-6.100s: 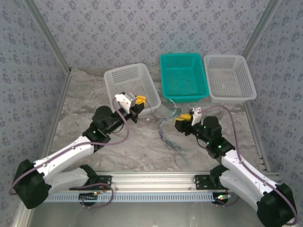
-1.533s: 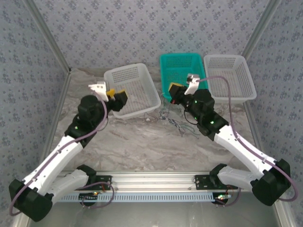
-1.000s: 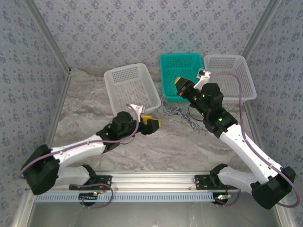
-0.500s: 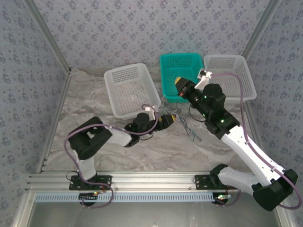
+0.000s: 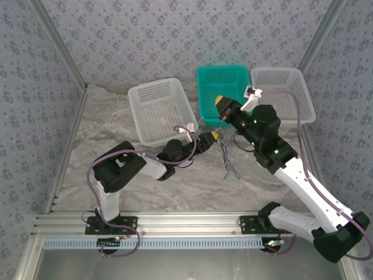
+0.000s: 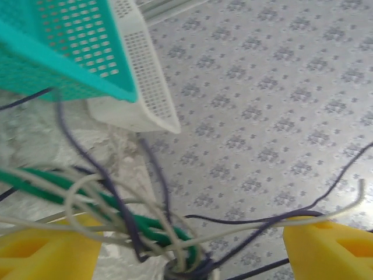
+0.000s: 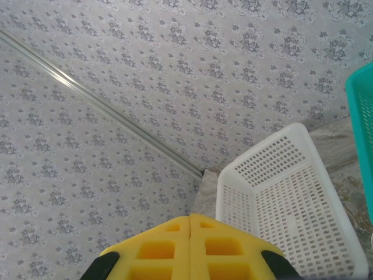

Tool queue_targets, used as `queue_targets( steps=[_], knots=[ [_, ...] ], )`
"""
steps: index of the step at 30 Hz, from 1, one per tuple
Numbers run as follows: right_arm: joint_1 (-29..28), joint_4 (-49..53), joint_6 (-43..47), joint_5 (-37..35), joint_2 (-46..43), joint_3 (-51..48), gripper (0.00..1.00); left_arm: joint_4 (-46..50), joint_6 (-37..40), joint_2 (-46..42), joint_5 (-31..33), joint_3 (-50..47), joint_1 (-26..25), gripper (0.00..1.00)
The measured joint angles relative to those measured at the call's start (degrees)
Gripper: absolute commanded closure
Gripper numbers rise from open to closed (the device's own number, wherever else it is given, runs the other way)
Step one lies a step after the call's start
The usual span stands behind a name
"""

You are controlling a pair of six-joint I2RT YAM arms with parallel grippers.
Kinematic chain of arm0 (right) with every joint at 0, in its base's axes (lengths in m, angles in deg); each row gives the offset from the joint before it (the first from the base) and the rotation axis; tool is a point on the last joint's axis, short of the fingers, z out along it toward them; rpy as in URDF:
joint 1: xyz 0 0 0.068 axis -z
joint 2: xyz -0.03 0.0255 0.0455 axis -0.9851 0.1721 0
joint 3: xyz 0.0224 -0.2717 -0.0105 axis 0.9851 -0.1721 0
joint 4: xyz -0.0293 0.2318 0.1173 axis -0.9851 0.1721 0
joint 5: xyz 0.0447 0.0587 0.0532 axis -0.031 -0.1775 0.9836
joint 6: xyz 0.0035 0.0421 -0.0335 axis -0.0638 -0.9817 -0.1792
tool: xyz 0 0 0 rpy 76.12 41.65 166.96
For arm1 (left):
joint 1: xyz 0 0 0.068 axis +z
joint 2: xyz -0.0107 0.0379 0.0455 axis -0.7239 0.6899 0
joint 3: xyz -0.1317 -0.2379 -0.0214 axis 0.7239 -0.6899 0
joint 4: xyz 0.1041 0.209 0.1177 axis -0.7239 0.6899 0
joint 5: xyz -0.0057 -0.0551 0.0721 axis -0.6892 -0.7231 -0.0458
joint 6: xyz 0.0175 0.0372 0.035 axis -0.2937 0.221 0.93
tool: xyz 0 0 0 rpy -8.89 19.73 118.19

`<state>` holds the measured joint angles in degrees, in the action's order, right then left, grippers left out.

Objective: Untangle the cables

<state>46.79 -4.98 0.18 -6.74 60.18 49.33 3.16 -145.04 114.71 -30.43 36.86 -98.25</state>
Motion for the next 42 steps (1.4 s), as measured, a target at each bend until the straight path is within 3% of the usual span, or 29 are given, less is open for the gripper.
queue_targets(
  steps=[5, 9, 12, 17, 25, 35, 42],
  knots=[
    [-0.02, 0.0, -0.02, 0.44, -0.28, 0.44, 1.0, -1.81, -0.07, 0.81, 0.35, 1.84, 0.0, 0.34],
    [-0.35, 0.0, -0.24, 1.4, -0.5, 0.44, 1.0, 0.09, 0.17, 2.03, 0.68, 3.85, 0.0, 0.36],
    [-0.98, 0.0, -0.24, 1.95, -0.7, 0.44, 1.0, 1.75, 0.31, 2.03, 0.81, 5.77, 0.0, 0.56],
    [-1.36, 0.11, -0.31, 1.97, -2.12, 0.44, 1.0, 4.59, 1.31, 2.03, 2.25, 6.01, 0.0, 0.98],
    [1.09, 7.63, -0.44, 0.37, -5.31, 1.64, 1.0, 10.69, 5.4, -3.67, 5.92, -0.98, 0.02, 1.0],
    [20.85, 23.23, -1.14, 1.92, -10.4, 5.86, 1.0, 29.64, 13.81, -22.1, 13.53, -9.64, 0.13, 1.0],
    [33.07, 31.41, -3.23, 6.4, -10.03, 8.26, 1.0, 36.04, 15.23, -33.7, 15.28, -17.16, 2.86, 1.0]
  ],
)
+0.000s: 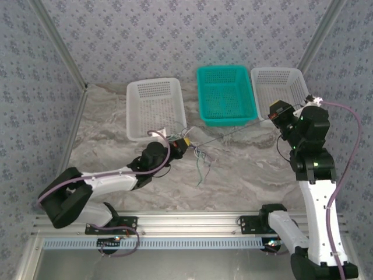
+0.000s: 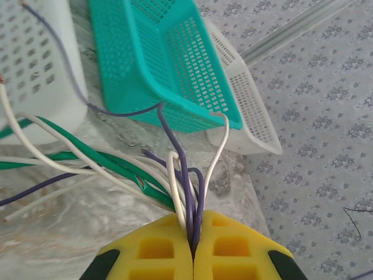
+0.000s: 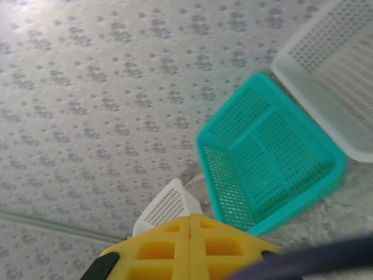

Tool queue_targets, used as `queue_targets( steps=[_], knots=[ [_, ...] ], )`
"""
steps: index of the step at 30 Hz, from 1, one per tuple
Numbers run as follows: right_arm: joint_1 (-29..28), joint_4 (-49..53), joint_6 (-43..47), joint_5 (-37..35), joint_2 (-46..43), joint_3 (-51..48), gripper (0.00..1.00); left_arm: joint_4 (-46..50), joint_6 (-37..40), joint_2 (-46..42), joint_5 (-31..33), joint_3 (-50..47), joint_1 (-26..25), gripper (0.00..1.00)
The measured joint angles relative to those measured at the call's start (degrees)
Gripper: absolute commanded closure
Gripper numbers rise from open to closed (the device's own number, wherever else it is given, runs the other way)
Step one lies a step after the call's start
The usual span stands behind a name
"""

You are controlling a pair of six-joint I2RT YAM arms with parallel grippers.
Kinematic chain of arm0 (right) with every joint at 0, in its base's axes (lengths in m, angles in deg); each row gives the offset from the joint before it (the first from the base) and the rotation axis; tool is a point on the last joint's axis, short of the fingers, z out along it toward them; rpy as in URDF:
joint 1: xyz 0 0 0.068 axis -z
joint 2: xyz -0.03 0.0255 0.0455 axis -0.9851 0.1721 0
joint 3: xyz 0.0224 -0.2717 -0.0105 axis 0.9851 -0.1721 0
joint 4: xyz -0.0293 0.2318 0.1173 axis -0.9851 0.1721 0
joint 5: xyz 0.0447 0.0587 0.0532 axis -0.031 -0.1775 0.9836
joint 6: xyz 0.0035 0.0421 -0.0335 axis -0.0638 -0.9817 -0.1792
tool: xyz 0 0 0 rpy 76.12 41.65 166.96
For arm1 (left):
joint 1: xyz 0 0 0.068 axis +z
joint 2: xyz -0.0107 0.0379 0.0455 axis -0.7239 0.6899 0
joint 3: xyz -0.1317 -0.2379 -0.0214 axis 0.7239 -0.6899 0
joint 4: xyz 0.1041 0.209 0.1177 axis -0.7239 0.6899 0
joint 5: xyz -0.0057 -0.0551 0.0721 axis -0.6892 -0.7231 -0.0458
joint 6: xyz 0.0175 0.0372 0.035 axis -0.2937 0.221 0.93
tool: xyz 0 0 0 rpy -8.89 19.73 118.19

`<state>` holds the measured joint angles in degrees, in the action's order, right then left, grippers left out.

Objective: Untangle the cables

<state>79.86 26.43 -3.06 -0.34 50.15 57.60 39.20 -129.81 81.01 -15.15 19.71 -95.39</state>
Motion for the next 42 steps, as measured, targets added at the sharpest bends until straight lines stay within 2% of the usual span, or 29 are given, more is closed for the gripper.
queue_targets(
  steps=[7, 11, 15, 21, 26, 29, 31, 34, 35, 36, 39, 42],
  knots=[
    [10.27, 4.85, -3.91, 7.52, 3.04, 0.0, 1.0, 3.93, 1.07, -9.29, 0.61, -4.13, 0.07, 1.0],
    [13.51, 7.17, -4.02, 8.7, 4.17, 0.37, 1.0, 5.49, 1.05, -13.18, 0.66, -5.9, 0.04, 1.0],
    [16.92, 8.09, -3.98, 8.28, 4.68, 1.31, 1.0, 10.16, 0.35, -21.03, 3.3, -10.8, 0.07, 1.0],
    [19.08, 5.33, -4.28, 8.04, 6.88, 1.81, 1.0, 29.03, 0.17, -43.32, 9.75, -16.98, 1.6, 1.0],
    [18.56, 5.4, -4.61, 11.28, 8.11, 1.79, 1.0, 42.77, 1.14, -64.28, 9.77, -17.29, 3.8, 1.0],
    [17.94, 5.42, -4.61, 13.31, 8.11, 1.81, 1.0, 50.21, 2.08, -73.37, 8.52, -17.81, 5.35, 1.0],
    [17.92, 5.86, -4.37, 13.46, 8.44, 2.23, 1.0, 52.22, 2.84, -74.64, 7.23, -18.43, 6.16, 1.0],
    [17.99, 5.97, -4.24, 13.03, 9.99, 4.04, 1.0, 53.02, 4.31, -71.91, 6.29, -19.47, 7.02, 1.0],
    [17.97, 5.99, -4.24, 13.42, 10.67, 4.68, 1.0, 52.76, 4.52, -70.84, 5.92, -19.56, 7.02, 0.96],
    [17.97, 5.81, -4.24, 12.94, 11.26, 5.16, 1.0, 52.43, 5.01, -69.75, 6.25, -19.52, 7.15, 0.93],
    [19.32, 0.26, -4.22, 8.52, 12.17, 5.77, 1.0, 55.01, 6.12, -67.12, 10.67, -21.0, 10.1, 0.92],
    [16.96, -4.02, -2.78, 5.92, 11.93, 5.77, 1.0, 52.5, 7.04, -63.21, 11.32, -23.54, 11.43, 0.88]
  ],
)
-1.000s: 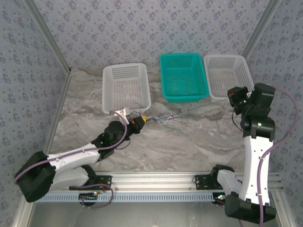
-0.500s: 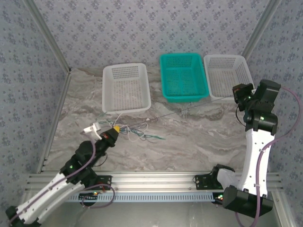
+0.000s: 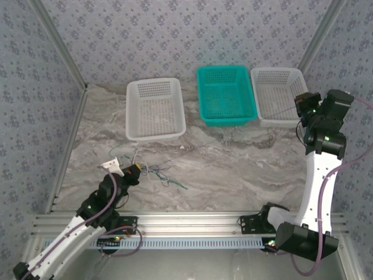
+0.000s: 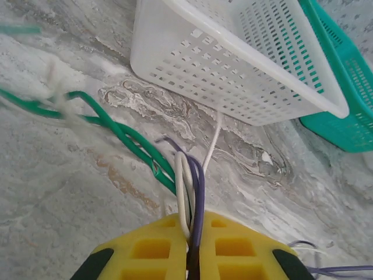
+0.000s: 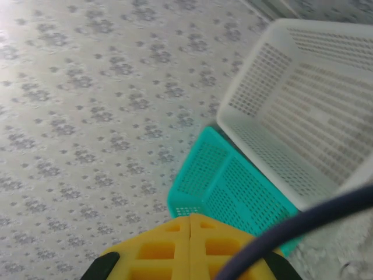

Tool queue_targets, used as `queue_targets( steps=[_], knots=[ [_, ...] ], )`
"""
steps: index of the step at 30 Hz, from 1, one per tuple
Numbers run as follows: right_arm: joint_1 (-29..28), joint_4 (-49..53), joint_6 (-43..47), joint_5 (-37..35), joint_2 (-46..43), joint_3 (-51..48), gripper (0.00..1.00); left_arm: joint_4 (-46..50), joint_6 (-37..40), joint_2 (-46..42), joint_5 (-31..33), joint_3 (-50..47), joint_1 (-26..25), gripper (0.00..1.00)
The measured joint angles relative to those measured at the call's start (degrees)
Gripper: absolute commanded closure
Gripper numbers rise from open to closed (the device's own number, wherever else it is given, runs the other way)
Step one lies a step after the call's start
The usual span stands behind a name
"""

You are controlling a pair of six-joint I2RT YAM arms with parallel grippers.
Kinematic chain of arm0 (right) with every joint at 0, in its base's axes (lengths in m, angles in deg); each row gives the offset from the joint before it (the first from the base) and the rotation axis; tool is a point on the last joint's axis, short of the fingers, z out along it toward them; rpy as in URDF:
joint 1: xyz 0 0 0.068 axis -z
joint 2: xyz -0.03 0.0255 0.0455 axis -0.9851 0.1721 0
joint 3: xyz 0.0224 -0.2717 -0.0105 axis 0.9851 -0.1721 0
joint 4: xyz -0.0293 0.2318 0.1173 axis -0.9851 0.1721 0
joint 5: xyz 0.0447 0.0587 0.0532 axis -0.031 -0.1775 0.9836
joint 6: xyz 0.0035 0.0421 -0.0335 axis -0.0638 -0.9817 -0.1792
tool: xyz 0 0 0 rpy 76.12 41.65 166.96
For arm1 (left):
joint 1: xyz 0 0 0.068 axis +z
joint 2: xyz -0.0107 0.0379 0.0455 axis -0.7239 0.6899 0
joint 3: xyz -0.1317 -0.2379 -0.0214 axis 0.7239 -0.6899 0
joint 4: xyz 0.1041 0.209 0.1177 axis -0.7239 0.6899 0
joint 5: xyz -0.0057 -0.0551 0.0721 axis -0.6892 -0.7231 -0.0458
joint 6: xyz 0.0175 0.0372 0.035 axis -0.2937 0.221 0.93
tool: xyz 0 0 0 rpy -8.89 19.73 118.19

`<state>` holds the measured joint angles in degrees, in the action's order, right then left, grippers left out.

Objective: Untangle the cables

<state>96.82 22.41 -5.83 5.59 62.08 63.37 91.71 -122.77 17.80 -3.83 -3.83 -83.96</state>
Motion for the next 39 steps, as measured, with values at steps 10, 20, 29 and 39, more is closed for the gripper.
queue_targets(
  steps=[10, 20, 29, 39],
  knots=[
    [-5.66, -2.82, 6.14, -0.66, 1.7, 3.8, 1.0, -4.87, 3.48, 19.52, 0.44, 1.27, 0.11, 0.91],
    [-22.8, -6.1, 10.95, 5.49, 8.0, 17.59, 1.0, -12.48, 5.9, 39.56, 0.79, 7.74, 0.35, 0.64],
    [-35.15, -7.32, 17.64, 6.12, 22.58, 38.69, 1.0, -13.77, 6.97, 38.56, 0.22, 11.1, 0.35, 0.16],
    [-43.23, -14.6, 21.11, 7.08, 47.84, 73.61, 1.0, -0.44, 10.34, 21.05, 2.27, 17.35, 0.35, 0.02]
  ],
)
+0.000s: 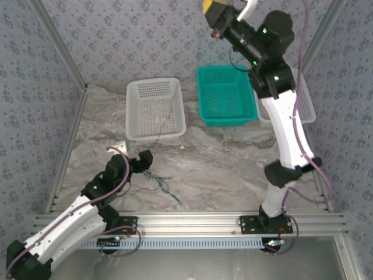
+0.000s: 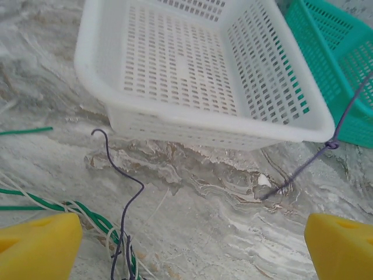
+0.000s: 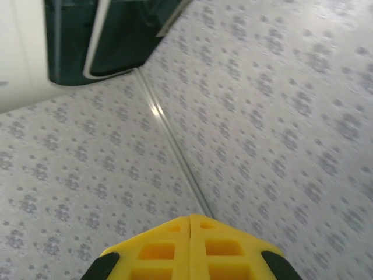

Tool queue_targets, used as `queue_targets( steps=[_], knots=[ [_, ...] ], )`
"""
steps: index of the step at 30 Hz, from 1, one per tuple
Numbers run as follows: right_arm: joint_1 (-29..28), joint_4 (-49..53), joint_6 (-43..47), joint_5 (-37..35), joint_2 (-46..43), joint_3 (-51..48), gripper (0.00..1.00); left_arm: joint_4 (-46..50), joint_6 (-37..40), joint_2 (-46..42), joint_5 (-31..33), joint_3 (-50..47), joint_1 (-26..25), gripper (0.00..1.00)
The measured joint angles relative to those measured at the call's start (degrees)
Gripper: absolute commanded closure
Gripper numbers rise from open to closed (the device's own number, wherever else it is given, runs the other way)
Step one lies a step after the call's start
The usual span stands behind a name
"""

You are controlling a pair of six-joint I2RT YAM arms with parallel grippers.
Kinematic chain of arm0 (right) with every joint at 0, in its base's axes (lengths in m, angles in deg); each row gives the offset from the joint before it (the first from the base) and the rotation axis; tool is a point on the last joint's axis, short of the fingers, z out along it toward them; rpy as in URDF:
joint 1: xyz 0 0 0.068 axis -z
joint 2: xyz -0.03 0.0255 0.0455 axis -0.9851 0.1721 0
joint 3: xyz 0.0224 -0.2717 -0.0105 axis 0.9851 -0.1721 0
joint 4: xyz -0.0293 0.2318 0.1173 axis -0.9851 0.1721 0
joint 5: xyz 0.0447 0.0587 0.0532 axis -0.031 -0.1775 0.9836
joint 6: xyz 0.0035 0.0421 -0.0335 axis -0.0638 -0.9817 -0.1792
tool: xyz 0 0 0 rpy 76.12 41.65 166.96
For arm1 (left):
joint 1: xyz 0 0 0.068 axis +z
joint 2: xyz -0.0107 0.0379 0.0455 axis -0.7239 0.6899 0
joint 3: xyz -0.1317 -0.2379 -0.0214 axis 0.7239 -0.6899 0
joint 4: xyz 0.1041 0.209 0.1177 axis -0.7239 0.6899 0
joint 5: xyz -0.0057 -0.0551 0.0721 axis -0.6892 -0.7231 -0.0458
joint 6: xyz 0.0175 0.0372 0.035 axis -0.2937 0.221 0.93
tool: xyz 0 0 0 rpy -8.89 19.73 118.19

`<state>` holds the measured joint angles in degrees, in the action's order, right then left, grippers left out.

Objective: Untangle the cables

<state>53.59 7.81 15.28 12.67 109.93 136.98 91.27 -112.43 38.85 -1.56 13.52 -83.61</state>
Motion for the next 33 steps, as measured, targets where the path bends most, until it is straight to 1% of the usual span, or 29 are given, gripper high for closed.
queue_targets(
  steps=[1, 2, 4, 9, 13, 15, 18, 21, 24, 27, 29, 33],
  knots=[
    [-0.74, -0.74, 0.02, 0.24, 4.35, 6.32, 1.0, 1.01, 0.22, -0.48, 0.15, 0.72, -0.02, 0.02],
    [-1.27, -2.01, 0.04, 0.24, 7.39, 10.21, 1.0, 1.7, 0.31, -0.92, 0.2, 1.09, -0.02, 0.02],
    [-2.38, -6.69, 0.28, -0.15, 12.79, 14.67, 1.0, 2.75, 0.59, -2.21, 0.35, 1.36, -0.04, 0.01],
    [-4.07, -19.45, 1.66, -4.33, 21.03, 14.16, 1.0, 2.99, 0.61, -4.85, 0.33, 0.68, -0.26, 0.01],
    [-5.03, -23.87, 1.99, -4.17, 27.3, 14.25, 1.0, 3.1, 0.61, -4.85, 0.07, -0.28, -0.28, 0.01],
    [-5.92, -22.88, 2.99, -3.3, 29.09, 14.19, 1.0, 3.17, 0.66, -4.85, -0.61, -0.81, -0.28, 0.02],
    [-7.8, -19.82, 3.78, -1.46, 29.4, 12.41, 1.0, 2.89, 1.68, -4.85, -3.32, -0.81, -0.28, 0.05],
    [-9.29, -18.32, 2.34, 0.98, 29.03, 10.38, 1.0, 2.03, 3.82, -4.85, -6.51, -0.07, -0.28, 0.05],
    [-9.92, -14.12, 0.44, 3.15, 28.98, 9.46, 1.0, 0.85, 7.43, -3.43, -8.7, 3.13, -0.26, 0.05],
    [-9.9, -8.79, -1.66, 3.61, 28.7, 9.22, 1.0, -1.57, 11.91, 2.62, -11.45, 10.1, 0.55, 0.05],
    [-9.75, -5.4, -2.75, 3.63, 27.93, 8.96, 1.0, -4.11, 14.67, 8.92, -13.07, 15.93, 1.66, 0.04],
    [-9.7, 0.31, -4.24, 4.15, 24.98, 8.31, 1.0, -12.81, 19.65, 22.84, -16.96, 26.4, 4.52, 0.01]
  ],
)
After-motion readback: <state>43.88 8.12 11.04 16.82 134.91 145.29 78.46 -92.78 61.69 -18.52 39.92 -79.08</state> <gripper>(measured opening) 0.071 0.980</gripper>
